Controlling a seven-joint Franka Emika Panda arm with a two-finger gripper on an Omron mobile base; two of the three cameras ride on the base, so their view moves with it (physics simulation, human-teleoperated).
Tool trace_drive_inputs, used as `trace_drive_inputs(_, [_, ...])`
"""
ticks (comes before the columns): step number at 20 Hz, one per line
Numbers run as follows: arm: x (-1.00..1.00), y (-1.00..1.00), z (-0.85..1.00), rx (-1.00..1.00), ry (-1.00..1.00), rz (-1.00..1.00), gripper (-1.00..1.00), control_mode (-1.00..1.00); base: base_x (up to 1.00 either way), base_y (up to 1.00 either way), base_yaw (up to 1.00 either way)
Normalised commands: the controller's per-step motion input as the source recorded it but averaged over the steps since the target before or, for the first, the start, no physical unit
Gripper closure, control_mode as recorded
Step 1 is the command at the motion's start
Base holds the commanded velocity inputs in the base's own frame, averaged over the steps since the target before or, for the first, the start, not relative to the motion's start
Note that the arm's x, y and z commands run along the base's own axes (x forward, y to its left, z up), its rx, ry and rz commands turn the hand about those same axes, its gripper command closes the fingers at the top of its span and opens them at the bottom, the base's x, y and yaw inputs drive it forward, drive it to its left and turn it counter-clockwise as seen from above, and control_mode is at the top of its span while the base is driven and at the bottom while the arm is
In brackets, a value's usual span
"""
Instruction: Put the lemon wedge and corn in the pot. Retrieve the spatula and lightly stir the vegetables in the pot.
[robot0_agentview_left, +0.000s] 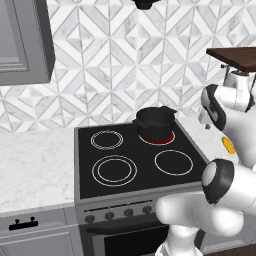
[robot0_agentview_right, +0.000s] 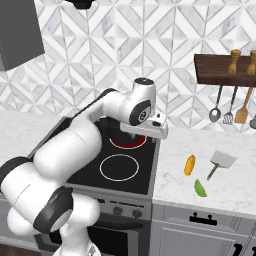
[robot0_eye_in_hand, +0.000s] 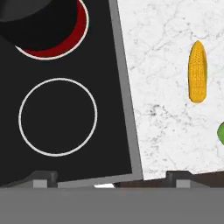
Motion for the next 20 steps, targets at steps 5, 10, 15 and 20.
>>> trace_drive_inputs(5, [0.54, -1.0, -0.59, 0.0, 0.18, -0.08, -1.0, -1.0, 0.0, 0.0, 0.0])
trace_drive_inputs(10, [0.61, -1.0, -0.53, 0.0, 0.17, -0.07, -1.0, -1.0, 0.0, 0.0, 0.0])
trace_drive_inputs(15, [0.59, -0.82, -0.44, 0.0, 0.12, -0.03, -1.0, -1.0, 0.0, 0.0, 0.0])
trace_drive_inputs(20, [0.6, -0.71, -0.44, 0.0, 0.11, -0.01, -1.0, -1.0, 0.0, 0.0, 0.0])
